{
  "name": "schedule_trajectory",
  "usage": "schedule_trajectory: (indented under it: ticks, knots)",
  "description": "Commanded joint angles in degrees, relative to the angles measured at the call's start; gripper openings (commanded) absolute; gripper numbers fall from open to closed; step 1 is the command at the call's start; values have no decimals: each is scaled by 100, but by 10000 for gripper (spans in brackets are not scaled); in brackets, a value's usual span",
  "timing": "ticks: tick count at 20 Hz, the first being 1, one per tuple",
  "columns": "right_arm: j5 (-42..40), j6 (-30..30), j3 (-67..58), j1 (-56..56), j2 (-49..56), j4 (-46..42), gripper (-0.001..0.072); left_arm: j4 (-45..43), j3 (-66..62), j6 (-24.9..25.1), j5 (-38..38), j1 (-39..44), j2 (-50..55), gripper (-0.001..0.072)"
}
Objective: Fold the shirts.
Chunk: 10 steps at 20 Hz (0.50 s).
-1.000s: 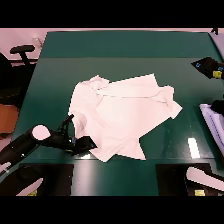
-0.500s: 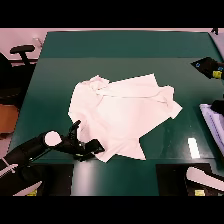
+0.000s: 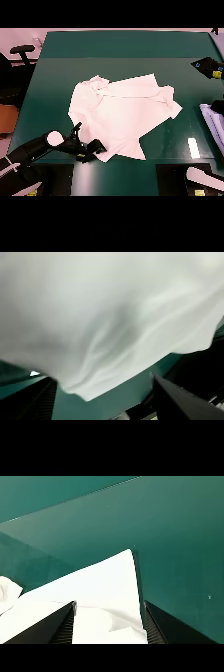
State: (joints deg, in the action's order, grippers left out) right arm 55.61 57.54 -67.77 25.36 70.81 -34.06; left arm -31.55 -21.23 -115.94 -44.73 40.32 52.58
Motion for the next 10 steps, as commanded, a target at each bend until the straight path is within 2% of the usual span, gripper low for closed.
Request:
schedule_trajectory:
  ticks: [1, 6, 7, 8, 10]
  knots:
    - [-2, 0, -4, -4, -4, 0, 438, 667, -7, 232, 898, 7, 87, 649]
    - [7, 0, -4, -4, -4, 0, 438, 675, -7, 240, 874, 4, 299, 646]
    - [7, 0, -4, -4, -4, -2, 438, 664, -7, 251, 809, 4, 299, 429]
    - [7, 0, -4, -2, -2, -11, 438, 656, -9, 459, 776, 4, 291, 34]
    - [74, 7, -4, 9, 0, -109, 438, 656, -9, 807, 750, -33, 260, 27]
